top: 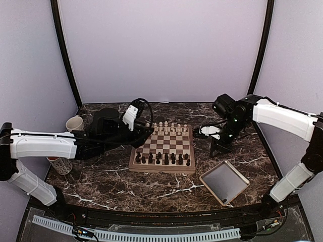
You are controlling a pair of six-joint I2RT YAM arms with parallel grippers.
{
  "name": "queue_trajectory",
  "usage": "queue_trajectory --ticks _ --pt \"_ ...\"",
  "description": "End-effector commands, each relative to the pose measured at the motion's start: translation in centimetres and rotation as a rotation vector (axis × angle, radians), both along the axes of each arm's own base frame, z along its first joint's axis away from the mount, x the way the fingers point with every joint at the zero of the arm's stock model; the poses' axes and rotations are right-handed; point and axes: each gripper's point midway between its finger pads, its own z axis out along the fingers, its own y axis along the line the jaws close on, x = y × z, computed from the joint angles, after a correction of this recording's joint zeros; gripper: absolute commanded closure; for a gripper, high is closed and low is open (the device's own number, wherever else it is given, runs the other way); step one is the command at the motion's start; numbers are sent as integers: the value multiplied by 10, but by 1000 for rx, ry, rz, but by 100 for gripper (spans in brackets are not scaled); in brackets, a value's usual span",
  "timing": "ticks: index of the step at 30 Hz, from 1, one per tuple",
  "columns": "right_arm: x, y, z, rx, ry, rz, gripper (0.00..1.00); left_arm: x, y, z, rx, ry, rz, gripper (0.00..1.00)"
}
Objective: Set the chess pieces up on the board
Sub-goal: Pick up the pawn from the storage box.
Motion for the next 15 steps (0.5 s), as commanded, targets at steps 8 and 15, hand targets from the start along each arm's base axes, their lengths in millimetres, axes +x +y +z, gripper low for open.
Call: queue_trajectory --ticks 8,15 --pt "-66 -43 -39 -6 25 95 66 -12 -61 -3 45 127 -234 56" --pt "-110 -40 -67 -70 -22 266 66 -10 -70 -7 40 145 -235 57"
